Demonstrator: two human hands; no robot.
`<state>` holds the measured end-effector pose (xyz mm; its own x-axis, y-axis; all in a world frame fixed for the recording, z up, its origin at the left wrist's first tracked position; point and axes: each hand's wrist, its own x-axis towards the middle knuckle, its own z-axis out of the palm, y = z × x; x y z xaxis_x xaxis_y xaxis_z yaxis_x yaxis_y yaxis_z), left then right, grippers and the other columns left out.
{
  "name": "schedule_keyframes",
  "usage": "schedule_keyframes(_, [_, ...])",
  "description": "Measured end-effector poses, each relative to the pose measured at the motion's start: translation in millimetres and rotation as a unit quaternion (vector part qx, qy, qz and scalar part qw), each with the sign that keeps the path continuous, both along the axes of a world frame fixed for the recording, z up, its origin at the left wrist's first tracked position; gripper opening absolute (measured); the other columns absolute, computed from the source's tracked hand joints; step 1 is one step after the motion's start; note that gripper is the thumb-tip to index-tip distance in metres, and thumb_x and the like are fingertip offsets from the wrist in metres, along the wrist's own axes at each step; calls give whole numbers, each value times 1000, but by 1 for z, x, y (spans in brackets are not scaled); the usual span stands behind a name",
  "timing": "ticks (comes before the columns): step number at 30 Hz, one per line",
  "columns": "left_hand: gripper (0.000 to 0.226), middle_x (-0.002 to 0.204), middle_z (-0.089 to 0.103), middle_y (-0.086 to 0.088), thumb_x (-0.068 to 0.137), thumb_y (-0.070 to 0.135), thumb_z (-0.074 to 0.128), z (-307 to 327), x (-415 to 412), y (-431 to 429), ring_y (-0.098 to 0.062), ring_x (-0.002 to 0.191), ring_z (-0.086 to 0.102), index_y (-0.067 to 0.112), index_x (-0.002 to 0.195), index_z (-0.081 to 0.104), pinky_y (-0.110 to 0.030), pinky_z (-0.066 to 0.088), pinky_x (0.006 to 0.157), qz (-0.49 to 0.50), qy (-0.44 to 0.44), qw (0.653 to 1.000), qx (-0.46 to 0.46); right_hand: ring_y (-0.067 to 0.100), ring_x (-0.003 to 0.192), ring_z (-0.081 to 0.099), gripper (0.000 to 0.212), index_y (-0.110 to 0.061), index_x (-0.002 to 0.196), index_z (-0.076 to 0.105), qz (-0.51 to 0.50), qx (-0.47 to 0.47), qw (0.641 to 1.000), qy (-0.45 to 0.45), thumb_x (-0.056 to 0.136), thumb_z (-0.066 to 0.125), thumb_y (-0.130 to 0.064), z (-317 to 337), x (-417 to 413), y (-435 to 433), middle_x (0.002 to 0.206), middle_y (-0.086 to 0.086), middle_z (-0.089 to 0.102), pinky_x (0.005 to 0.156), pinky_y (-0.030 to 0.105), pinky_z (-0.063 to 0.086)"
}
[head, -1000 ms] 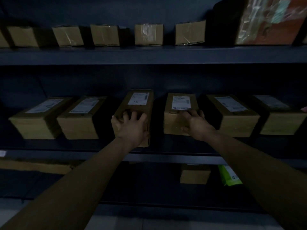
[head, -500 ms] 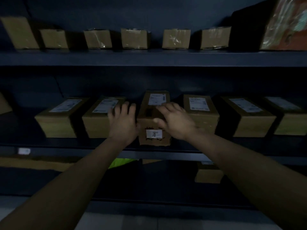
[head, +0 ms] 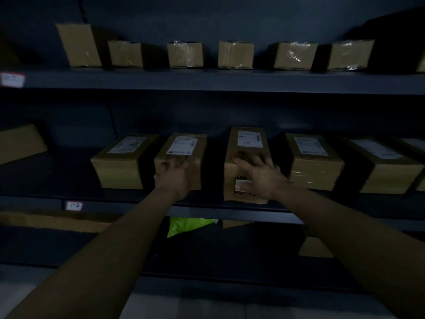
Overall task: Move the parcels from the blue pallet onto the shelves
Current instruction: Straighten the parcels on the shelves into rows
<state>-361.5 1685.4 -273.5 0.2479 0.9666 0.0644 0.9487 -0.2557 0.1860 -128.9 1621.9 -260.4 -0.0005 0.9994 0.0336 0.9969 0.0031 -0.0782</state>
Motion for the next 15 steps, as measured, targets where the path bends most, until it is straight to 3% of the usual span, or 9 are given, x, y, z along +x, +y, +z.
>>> schedule_keyframes(6, [79,150,14,-13,89,23,56,-2,-7,5,-42,134,20,37,150,7,-57,31,103,-29,-7,999,-11,39,138,9,76,-48,148,4,-6,10,1000,-9,90,53,-52,-2,-3,1,156,4,9,107,58,20])
schedule_keyframes(10, [83,149,18,-13,88,28,59,2,-8,4,-42,133,21,39,149,4,-55,29,103,-33,12,999,-1,39,140,8,77,-46,148,-2,-4,6,999,-36,91,49,-53,1,-5,-3,157,5,7,112,60,3])
schedule_keyframes(13, [74,148,24,-10,89,27,57,10,-3,-4,-41,132,25,32,149,15,-55,25,105,-29,17,998,54,35,139,15,78,-39,151,0,7,70,997,-39,92,49,-51,7,-7,-12,154,5,19,114,58,1])
schedule_keyframes(15, [58,146,32,-9,90,26,53,20,7,-11,-36,131,31,23,144,31,-52,26,104,-40,22,994,104,30,138,21,70,-31,152,14,24,128,991,-35,94,49,-46,15,-7,-19,152,3,28,116,53,6])
